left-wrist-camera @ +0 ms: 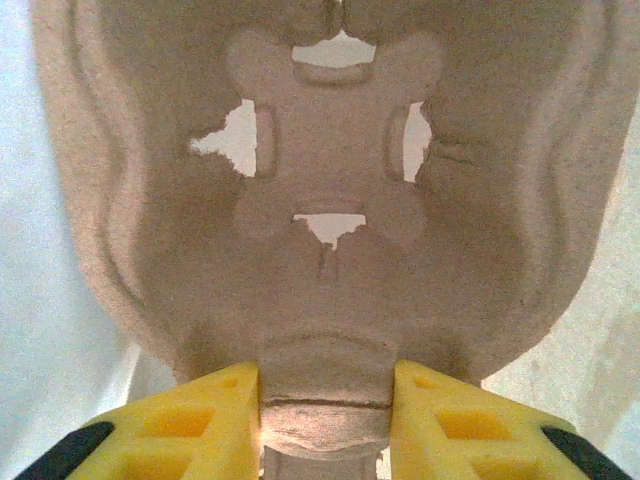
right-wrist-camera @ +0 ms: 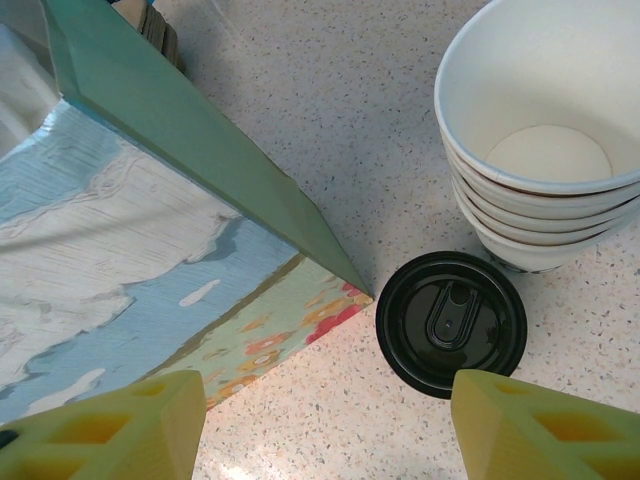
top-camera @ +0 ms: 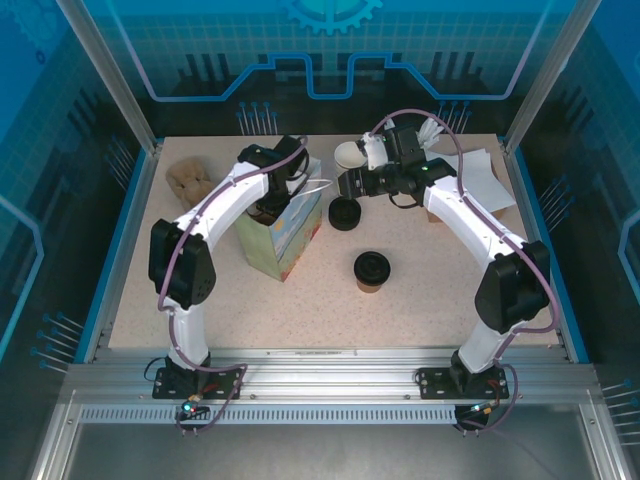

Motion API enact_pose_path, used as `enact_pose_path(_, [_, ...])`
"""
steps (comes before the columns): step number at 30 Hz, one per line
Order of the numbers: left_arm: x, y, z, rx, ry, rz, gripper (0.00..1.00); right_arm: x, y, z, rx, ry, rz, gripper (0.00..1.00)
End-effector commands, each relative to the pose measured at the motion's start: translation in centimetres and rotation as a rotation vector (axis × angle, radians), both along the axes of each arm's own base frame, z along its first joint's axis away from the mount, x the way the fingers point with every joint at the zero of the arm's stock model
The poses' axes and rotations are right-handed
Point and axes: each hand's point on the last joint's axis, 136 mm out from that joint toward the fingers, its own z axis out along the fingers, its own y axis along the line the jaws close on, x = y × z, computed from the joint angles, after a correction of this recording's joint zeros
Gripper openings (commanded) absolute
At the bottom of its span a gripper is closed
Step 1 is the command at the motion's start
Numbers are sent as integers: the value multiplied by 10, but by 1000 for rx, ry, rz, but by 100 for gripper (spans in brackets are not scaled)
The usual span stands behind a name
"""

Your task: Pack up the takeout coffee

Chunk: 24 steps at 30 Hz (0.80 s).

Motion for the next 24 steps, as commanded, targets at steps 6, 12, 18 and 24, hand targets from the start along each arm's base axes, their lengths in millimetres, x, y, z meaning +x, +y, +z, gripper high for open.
enact_pose_path(6, [0,-5,-32,-55,59,25,36,-8,3,16,21,-28,11,67])
enact_pose_path(12, [3,-4,-50,-73,75,44,37,-14,-3,27,14,-60,-1,68])
enact_pose_path(18, [4,-5,-70,-97,85,68,41,-16,-6,21,3,-50,-8,68])
enact_pose_path(24, [4,-5,-92,-106,98,82,44,-16,-6,18,2,-41,-8,68])
